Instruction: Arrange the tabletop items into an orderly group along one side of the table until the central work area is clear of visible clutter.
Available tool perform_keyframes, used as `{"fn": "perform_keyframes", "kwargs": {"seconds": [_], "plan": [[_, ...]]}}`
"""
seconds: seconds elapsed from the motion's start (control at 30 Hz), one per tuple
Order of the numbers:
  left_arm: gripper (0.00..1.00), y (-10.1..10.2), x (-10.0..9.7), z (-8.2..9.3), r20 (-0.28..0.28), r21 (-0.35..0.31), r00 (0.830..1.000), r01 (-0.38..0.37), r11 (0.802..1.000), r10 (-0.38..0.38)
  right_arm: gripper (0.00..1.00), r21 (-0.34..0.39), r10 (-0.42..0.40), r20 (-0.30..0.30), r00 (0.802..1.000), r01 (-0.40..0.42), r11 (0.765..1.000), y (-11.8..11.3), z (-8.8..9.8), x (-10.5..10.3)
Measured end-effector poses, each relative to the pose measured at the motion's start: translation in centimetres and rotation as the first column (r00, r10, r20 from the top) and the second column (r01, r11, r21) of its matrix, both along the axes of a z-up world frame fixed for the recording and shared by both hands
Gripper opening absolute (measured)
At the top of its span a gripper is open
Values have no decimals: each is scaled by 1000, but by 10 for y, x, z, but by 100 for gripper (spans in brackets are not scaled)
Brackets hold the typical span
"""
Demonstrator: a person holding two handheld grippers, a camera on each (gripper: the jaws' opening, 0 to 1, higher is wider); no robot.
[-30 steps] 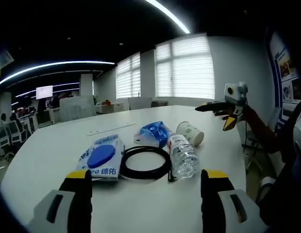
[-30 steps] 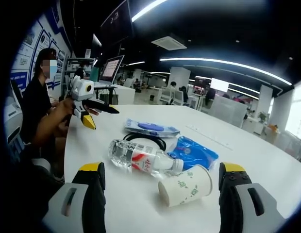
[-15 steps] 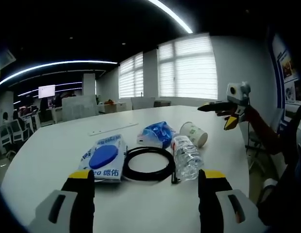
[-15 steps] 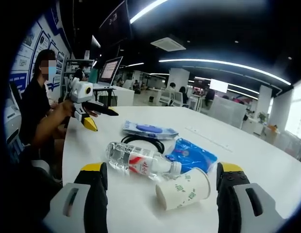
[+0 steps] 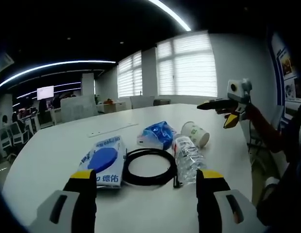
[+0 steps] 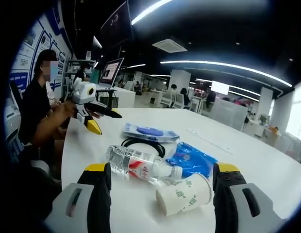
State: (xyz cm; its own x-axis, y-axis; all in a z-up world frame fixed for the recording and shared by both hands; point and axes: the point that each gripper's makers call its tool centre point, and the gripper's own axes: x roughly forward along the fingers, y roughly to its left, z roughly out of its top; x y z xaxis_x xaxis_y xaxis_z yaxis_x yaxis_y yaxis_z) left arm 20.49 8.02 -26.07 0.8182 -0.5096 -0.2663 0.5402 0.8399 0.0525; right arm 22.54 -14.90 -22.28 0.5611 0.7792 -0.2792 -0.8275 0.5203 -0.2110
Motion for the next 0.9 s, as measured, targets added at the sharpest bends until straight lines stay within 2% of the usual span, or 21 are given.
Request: {"fn": "perform_keyframes", "kwargs": {"seconds": [0.17, 0.73, 0.9], "plan": [[84, 1, 4, 3, 18, -9, 1000, -12, 1000, 13, 82, -4, 2, -5, 1000, -2, 1000, 1, -2, 2], [84, 1, 13, 3, 23, -5, 999, -27, 1000, 27, 74, 19, -6, 8, 1000, 6, 1000, 3, 4, 9], [79, -6, 14, 6, 27, -4, 1000, -4, 1000, 4, 69, 31, -5, 11, 1000, 5, 1000, 5, 7, 14]]}}
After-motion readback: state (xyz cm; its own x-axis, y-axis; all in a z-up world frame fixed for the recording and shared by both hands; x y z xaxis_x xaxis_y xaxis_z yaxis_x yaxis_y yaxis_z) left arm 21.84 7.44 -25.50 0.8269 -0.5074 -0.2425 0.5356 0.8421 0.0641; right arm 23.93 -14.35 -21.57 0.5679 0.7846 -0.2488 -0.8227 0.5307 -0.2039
